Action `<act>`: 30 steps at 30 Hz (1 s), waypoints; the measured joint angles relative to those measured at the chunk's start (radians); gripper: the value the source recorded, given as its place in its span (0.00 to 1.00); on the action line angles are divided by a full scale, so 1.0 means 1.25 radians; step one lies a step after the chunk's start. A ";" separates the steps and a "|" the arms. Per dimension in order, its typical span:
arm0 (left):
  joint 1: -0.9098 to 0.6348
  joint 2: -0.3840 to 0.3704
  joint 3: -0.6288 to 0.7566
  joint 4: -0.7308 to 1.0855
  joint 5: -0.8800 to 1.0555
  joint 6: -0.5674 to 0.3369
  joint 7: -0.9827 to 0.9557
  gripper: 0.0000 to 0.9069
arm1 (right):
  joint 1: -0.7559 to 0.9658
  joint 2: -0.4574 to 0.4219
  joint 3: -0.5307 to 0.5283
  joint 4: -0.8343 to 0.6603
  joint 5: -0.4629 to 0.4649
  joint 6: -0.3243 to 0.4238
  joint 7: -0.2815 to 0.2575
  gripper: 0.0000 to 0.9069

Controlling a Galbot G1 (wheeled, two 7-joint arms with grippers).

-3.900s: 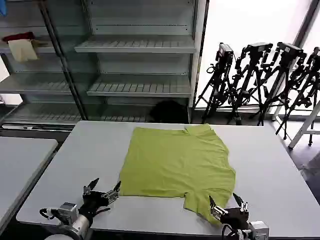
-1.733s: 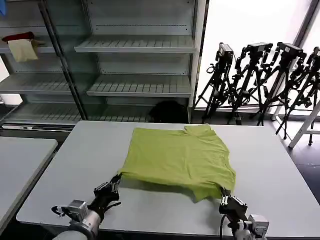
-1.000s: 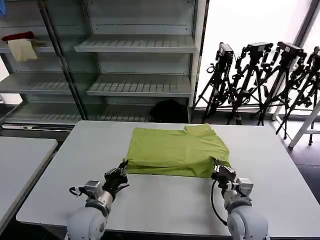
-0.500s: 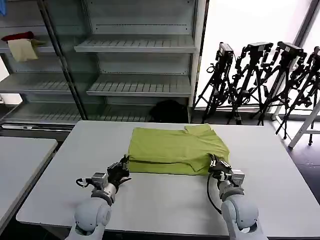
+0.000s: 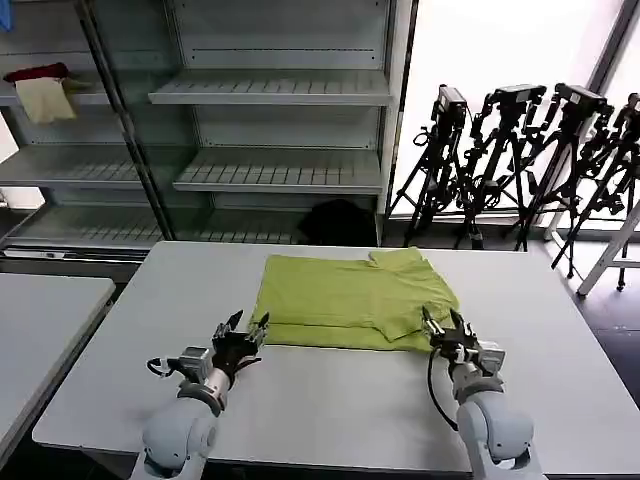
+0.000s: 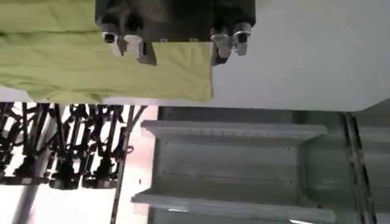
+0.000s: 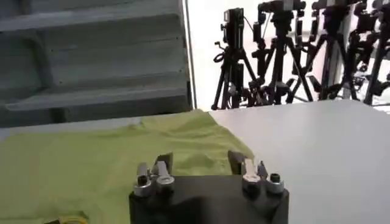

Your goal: Fold and organize the clothes.

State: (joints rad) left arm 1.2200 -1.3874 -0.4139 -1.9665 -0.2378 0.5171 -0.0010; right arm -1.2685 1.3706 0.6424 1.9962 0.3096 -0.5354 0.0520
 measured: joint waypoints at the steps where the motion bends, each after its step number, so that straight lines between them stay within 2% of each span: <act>1: 0.004 0.000 0.003 -0.002 0.002 0.002 0.000 1.00 | -0.009 -0.006 0.009 0.005 0.006 -0.001 -0.004 1.00; 7: 0.017 -0.004 0.017 -0.007 0.018 0.012 -0.002 1.00 | -0.048 -0.022 0.040 0.014 0.022 -0.003 -0.018 1.00; 10: 0.021 -0.005 0.021 -0.007 0.024 0.016 -0.003 1.00 | -0.057 -0.024 0.045 0.014 0.022 -0.004 -0.024 0.86; 12: 0.023 -0.005 0.022 -0.007 0.026 0.019 -0.003 1.00 | -0.062 -0.026 0.046 0.013 0.019 -0.004 -0.028 0.52; 13: 0.024 -0.005 0.022 -0.007 0.027 0.020 -0.004 1.00 | -0.063 -0.026 0.046 0.011 0.017 -0.004 -0.029 0.43; 14: 0.024 -0.005 0.022 -0.007 0.029 0.020 -0.004 0.93 | -0.064 -0.026 0.046 0.008 0.013 -0.004 -0.031 0.20; 16: 0.024 -0.004 0.021 -0.004 0.032 0.022 -0.004 0.77 | -0.066 -0.026 0.045 0.004 0.007 -0.004 -0.034 0.07; 17: 0.024 -0.004 0.021 -0.003 0.032 0.022 -0.004 0.61 | -0.067 -0.026 0.044 0.002 0.003 -0.004 -0.035 0.00; 18: 0.023 -0.004 0.021 -0.001 0.034 0.023 -0.004 0.50 | -0.067 -0.026 0.042 -0.001 -0.001 -0.004 -0.037 0.00; 19: 0.022 -0.004 0.021 0.001 0.036 0.023 -0.005 0.23 | -0.067 -0.025 0.041 -0.004 -0.005 -0.004 -0.038 0.00; 20: 0.022 -0.004 0.021 0.003 0.038 0.025 -0.005 0.07 | -0.067 -0.025 0.039 -0.008 -0.009 -0.005 -0.040 0.00; 21: 0.021 -0.004 0.021 0.006 0.039 0.026 -0.005 0.03 | -0.067 -0.024 0.036 -0.012 -0.014 -0.006 -0.042 0.00; 30: 0.018 -0.005 0.019 0.025 0.042 0.038 -0.001 0.01 | -0.064 -0.026 0.030 -0.029 -0.036 -0.013 -0.052 0.00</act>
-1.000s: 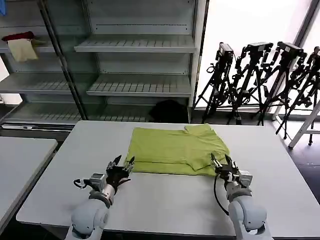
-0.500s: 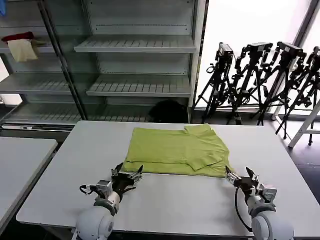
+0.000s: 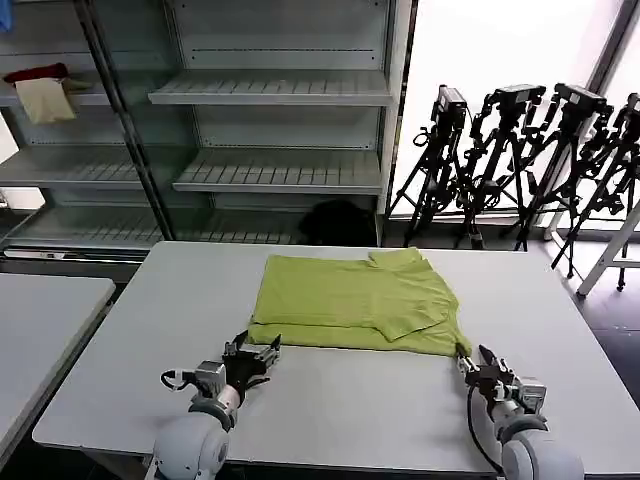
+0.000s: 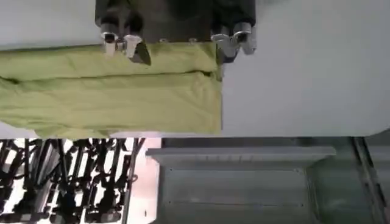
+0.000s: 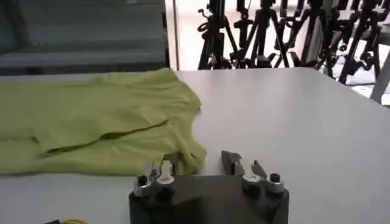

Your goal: Fold and organize the clothes.

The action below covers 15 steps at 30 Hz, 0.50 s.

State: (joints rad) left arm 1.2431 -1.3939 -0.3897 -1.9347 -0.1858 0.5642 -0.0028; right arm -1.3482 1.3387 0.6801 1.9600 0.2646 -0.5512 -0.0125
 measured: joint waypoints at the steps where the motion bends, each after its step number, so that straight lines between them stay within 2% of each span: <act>1: -0.001 0.000 0.000 0.000 -0.001 0.001 0.002 0.01 | 0.000 0.000 0.000 0.000 0.000 -0.001 0.000 0.00; 15: -0.005 0.000 0.005 0.001 -0.003 0.006 0.003 0.00 | -0.015 -0.003 0.006 0.023 0.018 -0.018 0.014 0.00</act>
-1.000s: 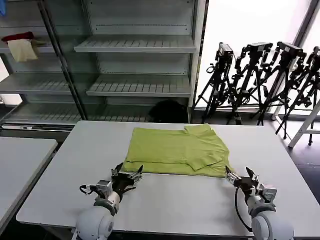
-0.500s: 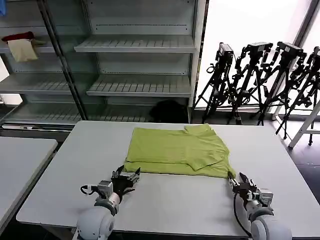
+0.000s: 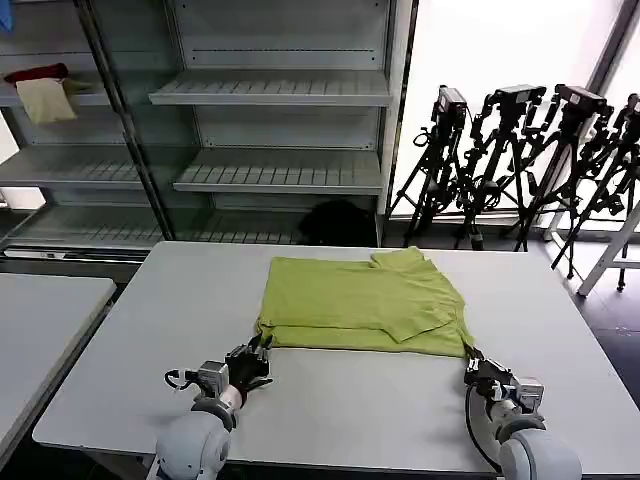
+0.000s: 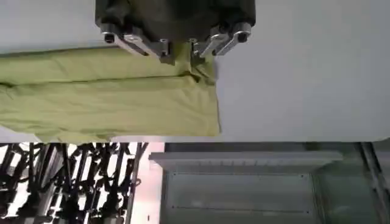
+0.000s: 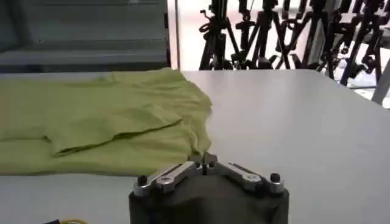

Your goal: Fold and organize the clothes.

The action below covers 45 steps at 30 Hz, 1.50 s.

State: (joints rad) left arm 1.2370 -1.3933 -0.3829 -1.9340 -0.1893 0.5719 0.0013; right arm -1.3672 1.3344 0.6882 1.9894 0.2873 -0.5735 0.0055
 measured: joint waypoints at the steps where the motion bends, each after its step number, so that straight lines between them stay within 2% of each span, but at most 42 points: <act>1: 0.002 0.001 -0.001 -0.002 -0.001 0.000 0.000 0.00 | -0.004 0.000 0.001 0.007 0.004 -0.002 0.003 0.00; 15: 0.070 0.028 -0.032 -0.076 -0.006 -0.003 0.013 0.00 | -0.093 -0.002 -0.013 0.124 0.029 -0.006 0.031 0.00; 16: 0.076 0.030 -0.035 -0.082 -0.005 -0.005 0.013 1.00 | -0.096 -0.002 -0.013 0.129 0.030 -0.006 0.032 0.00; 32: 0.068 0.026 -0.046 -0.063 0.027 -0.032 0.039 1.00 | -0.131 -0.002 -0.010 0.165 0.036 -0.006 0.035 0.00; 33: 0.063 0.024 -0.043 -0.058 0.030 -0.031 0.039 0.96 | -0.133 -0.001 -0.010 0.166 0.036 -0.006 0.035 0.00; 34: 0.058 0.022 -0.040 -0.051 0.033 -0.029 0.039 0.59 | -0.134 -0.001 -0.010 0.167 0.036 -0.006 0.036 0.00; 35: 0.052 0.021 -0.038 -0.045 0.034 -0.027 0.040 0.08 | -0.136 -0.002 -0.010 0.168 0.036 -0.005 0.036 0.00; 37: 0.041 0.018 -0.033 -0.032 0.036 -0.022 0.040 0.00 | -0.138 -0.002 -0.010 0.170 0.036 -0.005 0.036 0.00; 45: 0.006 0.010 -0.027 0.011 0.036 -0.010 0.032 0.00 | -0.142 -0.002 -0.010 0.178 0.037 -0.005 0.034 0.00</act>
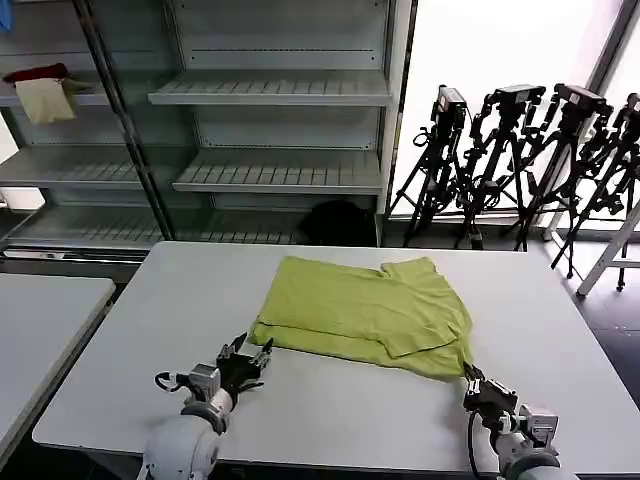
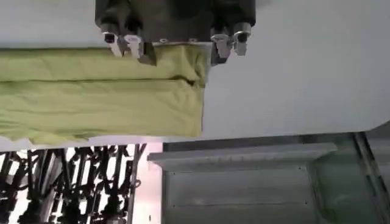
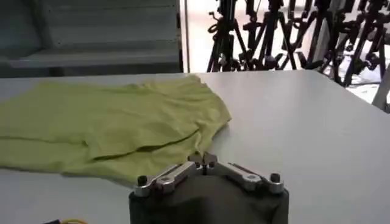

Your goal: Fold and organize the clothes.

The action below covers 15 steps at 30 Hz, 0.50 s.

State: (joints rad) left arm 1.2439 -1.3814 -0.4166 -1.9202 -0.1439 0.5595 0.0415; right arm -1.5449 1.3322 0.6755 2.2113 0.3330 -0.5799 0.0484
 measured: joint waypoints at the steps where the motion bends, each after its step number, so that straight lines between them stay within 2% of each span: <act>1: -0.002 0.000 0.000 0.004 0.000 0.000 -0.002 0.00 | 0.000 0.000 0.000 0.001 0.000 0.000 0.000 0.00; 15: -0.003 0.005 0.012 0.008 0.027 -0.019 -0.023 0.00 | -0.009 -0.004 -0.002 0.011 0.013 0.000 -0.002 0.00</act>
State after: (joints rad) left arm 1.2400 -1.3756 -0.4012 -1.9099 -0.1097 0.5363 0.0124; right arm -1.5556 1.3278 0.6734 2.2253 0.3490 -0.5794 0.0462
